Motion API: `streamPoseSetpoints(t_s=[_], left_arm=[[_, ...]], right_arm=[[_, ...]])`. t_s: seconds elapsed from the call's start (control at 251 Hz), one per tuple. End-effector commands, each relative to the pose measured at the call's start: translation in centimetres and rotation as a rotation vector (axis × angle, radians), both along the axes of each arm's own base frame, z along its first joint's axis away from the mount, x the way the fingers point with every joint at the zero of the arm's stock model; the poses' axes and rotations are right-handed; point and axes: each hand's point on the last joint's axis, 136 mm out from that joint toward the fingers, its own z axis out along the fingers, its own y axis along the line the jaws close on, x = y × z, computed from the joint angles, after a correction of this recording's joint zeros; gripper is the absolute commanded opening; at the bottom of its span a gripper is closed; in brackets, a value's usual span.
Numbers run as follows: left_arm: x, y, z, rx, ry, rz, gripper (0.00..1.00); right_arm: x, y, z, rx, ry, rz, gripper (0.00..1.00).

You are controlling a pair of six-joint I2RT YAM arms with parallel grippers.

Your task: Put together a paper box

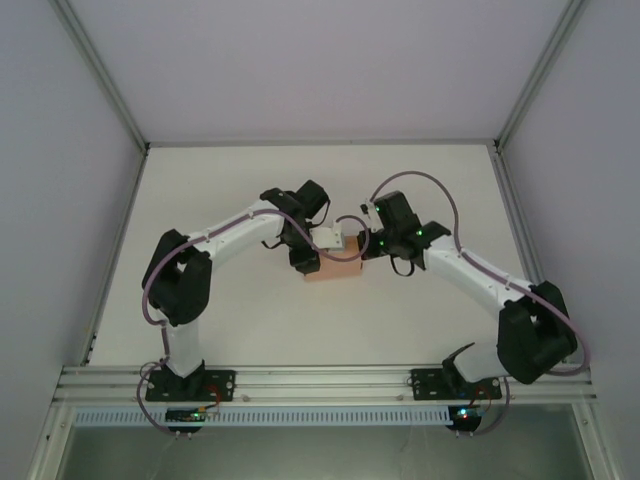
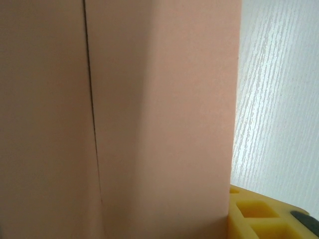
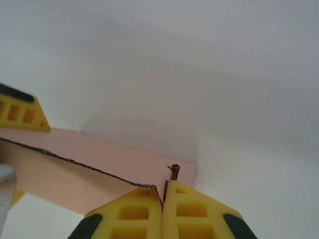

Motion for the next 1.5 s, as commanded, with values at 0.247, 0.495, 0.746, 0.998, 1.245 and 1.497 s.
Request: streamPoseSetpoints(t_s=[0.247, 0.495, 0.746, 0.998, 1.245, 1.497], left_arm=[[0.6, -0.5, -0.6, -0.014, 0.004, 0.041, 0.50], [1.6, -1.1, 2.9, -0.085, -0.065, 0.094, 0.93], [3.2, 2.7, 6.1, -0.122, -0.264, 0.403, 1.00], [3.4, 5.4, 6.5, -0.290, -0.114, 0.704, 0.73], [3.0, 3.4, 6.4, -0.375, -0.013, 0.658, 0.51], [2.3, 3.4, 5.5, -0.370, 0.020, 0.650, 0.52]], right_arm=[[-0.2, -1.7, -4.6, -0.008, -0.182, -0.174, 0.00], [-0.9, -1.2, -4.4, -0.033, -0.199, -0.164, 0.00], [-1.3, -1.6, -3.9, -0.089, -0.170, -0.203, 0.00], [-1.4, -0.9, -3.8, -0.080, -0.143, -0.187, 0.00], [-1.2, 0.0, -3.3, -0.076, -0.141, -0.166, 0.00], [-1.3, 0.1, -3.6, -0.088, -0.105, -0.177, 0.00]])
